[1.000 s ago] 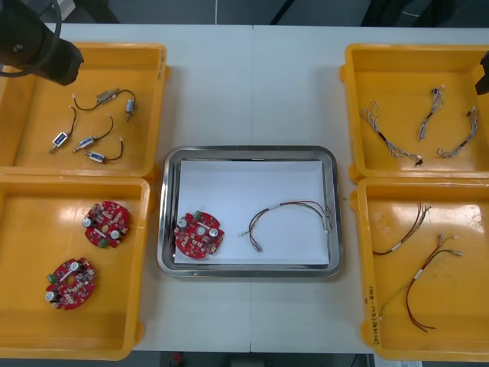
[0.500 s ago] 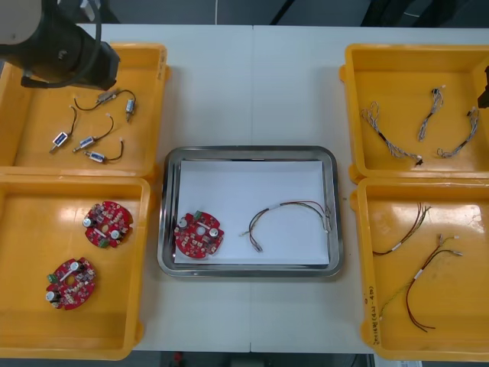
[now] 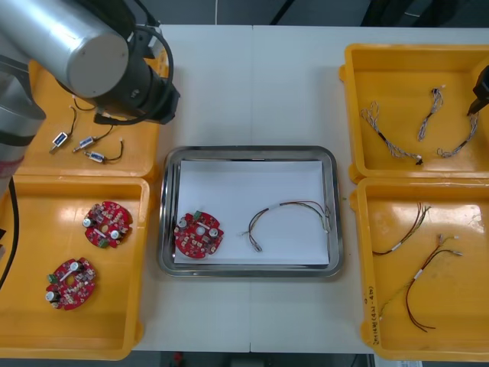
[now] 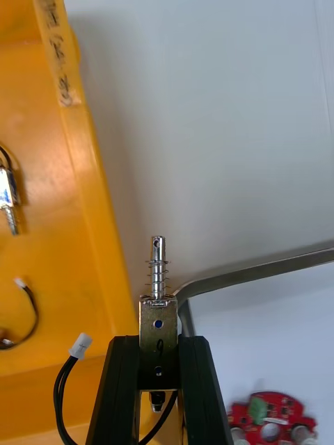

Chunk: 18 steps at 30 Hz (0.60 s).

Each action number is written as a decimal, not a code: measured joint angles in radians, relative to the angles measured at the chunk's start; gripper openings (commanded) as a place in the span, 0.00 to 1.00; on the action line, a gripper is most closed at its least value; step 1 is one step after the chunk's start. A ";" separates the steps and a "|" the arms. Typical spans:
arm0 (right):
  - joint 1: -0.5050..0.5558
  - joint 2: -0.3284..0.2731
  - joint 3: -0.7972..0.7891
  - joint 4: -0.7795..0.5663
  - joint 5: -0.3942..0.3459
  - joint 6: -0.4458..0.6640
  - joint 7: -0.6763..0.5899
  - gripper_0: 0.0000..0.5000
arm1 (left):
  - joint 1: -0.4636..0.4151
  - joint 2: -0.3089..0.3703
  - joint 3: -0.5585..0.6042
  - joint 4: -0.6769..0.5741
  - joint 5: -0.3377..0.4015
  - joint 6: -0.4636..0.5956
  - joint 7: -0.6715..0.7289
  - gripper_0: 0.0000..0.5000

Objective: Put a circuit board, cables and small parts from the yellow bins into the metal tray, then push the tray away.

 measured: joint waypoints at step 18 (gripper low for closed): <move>-0.001 -0.014 0.000 0.185 0.000 -0.213 -0.087 1.00 | 0.043 -0.060 -0.260 0.017 -0.065 -0.038 0.170 0.00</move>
